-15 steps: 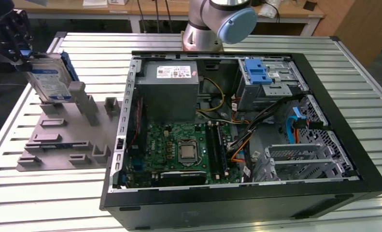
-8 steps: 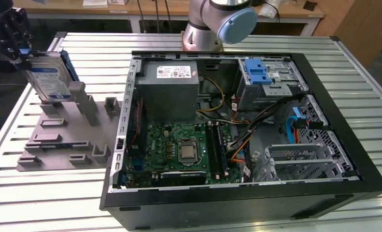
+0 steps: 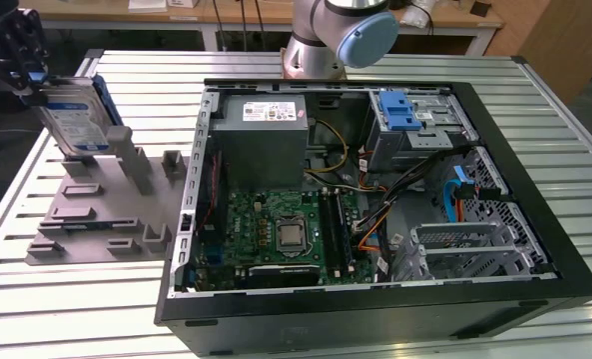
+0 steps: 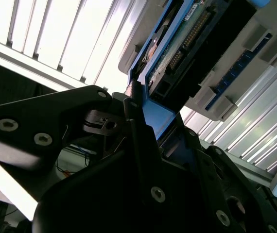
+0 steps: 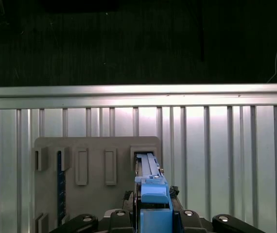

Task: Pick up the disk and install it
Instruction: 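Pick up the disk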

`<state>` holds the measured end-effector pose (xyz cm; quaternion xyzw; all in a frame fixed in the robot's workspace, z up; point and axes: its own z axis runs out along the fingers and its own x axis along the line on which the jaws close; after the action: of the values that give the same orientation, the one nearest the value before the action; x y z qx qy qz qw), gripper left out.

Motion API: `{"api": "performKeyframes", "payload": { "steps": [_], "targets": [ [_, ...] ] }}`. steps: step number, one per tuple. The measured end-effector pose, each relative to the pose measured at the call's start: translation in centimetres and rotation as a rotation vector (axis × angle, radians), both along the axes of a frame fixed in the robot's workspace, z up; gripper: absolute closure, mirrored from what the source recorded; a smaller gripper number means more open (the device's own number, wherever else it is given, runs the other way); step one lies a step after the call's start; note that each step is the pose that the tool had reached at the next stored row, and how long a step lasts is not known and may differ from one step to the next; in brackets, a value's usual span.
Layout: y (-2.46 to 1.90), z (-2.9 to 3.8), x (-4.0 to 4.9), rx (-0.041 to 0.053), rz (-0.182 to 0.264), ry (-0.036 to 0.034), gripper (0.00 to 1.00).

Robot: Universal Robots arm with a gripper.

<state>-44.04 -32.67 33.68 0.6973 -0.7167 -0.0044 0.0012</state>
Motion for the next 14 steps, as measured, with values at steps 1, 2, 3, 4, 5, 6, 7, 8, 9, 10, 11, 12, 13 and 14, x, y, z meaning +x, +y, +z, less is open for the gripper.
{"api": "performKeyframes", "payload": {
  "steps": [1, 2, 3, 4, 5, 6, 7, 8, 9, 10, 11, 12, 13, 14],
  "targets": [
    [0.01, 0.05, 0.00, 0.0000, 0.000, 0.0001, 0.64],
    [0.03, 0.09, 0.00, 0.0000, 0.000, 0.0001, 0.64],
    [0.04, 0.13, 0.00, 0.0000, 0.000, 0.0000, 0.64],
    [0.05, 0.16, 0.00, 0.0000, 0.000, 0.0000, 0.64],
    [0.07, 0.20, 0.00, 0.0000, 0.000, 0.0000, 0.64],
    [0.08, 0.24, 0.00, 0.0000, 0.000, 0.0000, 0.64],
    [0.10, 0.29, 0.00, 0.0000, 0.000, 0.0001, 0.64],
    [0.11, 0.34, 0.00, 0.0000, 0.000, 0.0001, 0.64],
    [0.12, 0.38, 0.00, 0.0000, 0.000, 0.0000, 0.64],
    [0.14, 0.41, 0.00, 0.0000, 0.000, -0.0001, 0.64],
    [0.15, 0.45, 0.00, 0.0000, 0.000, -0.0001, 0.64],
    [0.17, 0.50, 0.00, 0.0000, 0.000, 0.0001, 0.64],
    [0.19, 0.53, 0.00, 0.0000, 0.000, 0.0001, 0.64],
    [0.21, 0.56, 0.00, 0.0000, 0.000, 0.0001, 0.64]
  ]
}}
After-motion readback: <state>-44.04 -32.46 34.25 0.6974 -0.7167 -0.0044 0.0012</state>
